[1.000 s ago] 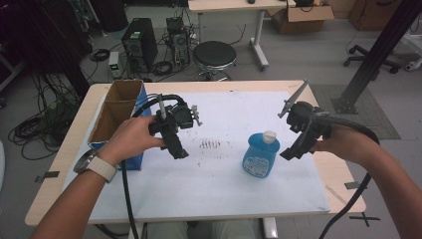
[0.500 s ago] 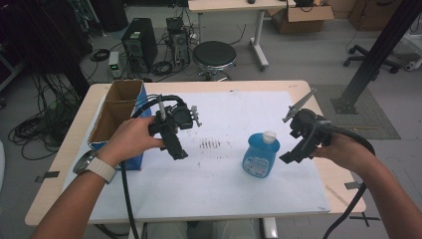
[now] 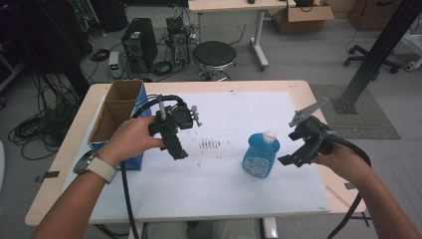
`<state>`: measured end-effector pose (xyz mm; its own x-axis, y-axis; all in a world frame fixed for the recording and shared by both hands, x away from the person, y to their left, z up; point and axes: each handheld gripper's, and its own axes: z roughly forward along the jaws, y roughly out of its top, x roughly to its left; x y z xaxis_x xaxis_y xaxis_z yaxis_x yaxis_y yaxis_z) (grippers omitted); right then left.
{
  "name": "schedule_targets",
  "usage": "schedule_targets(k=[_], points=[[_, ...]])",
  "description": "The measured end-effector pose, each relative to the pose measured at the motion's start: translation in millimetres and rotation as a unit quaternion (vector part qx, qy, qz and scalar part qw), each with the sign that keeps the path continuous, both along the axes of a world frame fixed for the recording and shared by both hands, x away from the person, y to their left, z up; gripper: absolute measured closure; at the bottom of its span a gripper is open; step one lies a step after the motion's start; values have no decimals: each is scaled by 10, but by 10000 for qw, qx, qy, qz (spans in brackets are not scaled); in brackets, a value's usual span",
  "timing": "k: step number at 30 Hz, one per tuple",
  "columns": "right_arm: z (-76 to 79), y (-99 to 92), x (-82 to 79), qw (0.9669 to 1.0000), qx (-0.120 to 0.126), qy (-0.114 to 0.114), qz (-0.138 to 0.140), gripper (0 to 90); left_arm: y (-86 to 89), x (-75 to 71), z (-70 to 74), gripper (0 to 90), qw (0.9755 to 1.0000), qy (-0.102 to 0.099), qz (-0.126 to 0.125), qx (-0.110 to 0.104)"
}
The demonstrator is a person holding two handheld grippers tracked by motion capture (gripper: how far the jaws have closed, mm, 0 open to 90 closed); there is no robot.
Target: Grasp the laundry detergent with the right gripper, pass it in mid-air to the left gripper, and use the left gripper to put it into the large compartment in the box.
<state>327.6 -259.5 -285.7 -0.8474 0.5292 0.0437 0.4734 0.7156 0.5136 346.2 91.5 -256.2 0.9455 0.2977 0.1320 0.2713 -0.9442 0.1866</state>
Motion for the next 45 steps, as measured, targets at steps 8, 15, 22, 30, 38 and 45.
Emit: schedule_targets(k=[8,15,22,30,38,45], points=[[-114,-73,-39,9992,352,-167,-57,75,-7,7,-4,57,10000,2,4,5],[-202,-136,-60,9970,722,-284,-75,75,-7,5,-10,57,10000,-18,-3,10],[-314,-176,-81,9951,924,-354,-71,74,-1,0,-9,57,10000,-17,16,1],[-380,-211,-103,9931,1080,-449,-85,74,-8,-1,-5,58,10000,-14,3,29],[-484,-231,-133,9921,1159,-485,-66,75,-15,-4,-8,58,10000,-8,7,12],[-596,-264,-168,9897,1313,-567,-111,75,-15,-7,-10,59,10000,-10,4,14]])
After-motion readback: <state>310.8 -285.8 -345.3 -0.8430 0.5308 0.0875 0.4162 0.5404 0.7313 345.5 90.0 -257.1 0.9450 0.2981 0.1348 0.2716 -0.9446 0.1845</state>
